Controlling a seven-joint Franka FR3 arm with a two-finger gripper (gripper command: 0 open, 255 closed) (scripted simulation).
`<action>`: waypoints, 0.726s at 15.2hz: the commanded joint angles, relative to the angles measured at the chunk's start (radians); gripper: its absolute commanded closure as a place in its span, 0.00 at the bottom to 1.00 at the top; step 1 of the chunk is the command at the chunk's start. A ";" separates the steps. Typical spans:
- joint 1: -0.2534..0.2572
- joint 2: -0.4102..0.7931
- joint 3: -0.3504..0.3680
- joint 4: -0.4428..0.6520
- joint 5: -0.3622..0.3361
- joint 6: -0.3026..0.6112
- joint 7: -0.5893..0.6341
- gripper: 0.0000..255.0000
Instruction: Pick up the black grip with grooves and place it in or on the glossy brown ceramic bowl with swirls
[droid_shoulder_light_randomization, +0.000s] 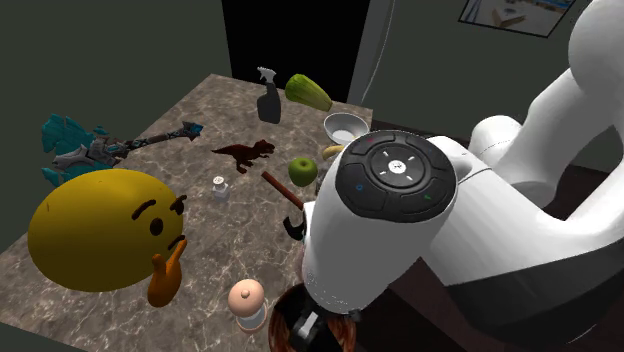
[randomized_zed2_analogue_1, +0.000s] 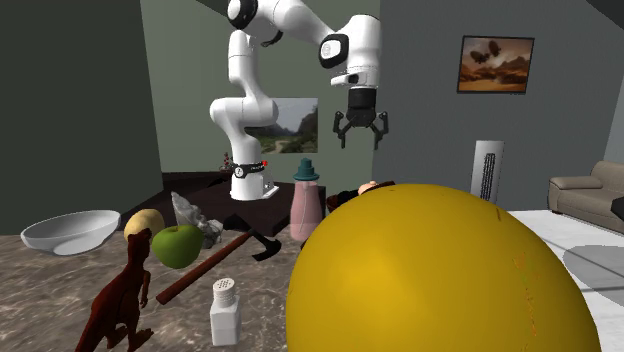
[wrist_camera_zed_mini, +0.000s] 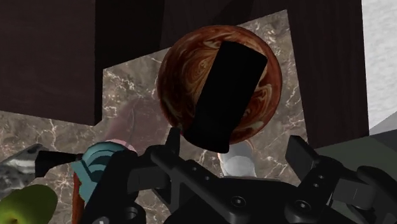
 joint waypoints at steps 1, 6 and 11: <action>-0.030 0.063 0.022 -0.023 -0.066 0.076 0.081 0.00; -0.068 0.255 0.016 -0.044 -0.318 0.223 0.337 0.00; -0.039 0.352 -0.038 -0.046 -0.453 0.283 0.451 0.00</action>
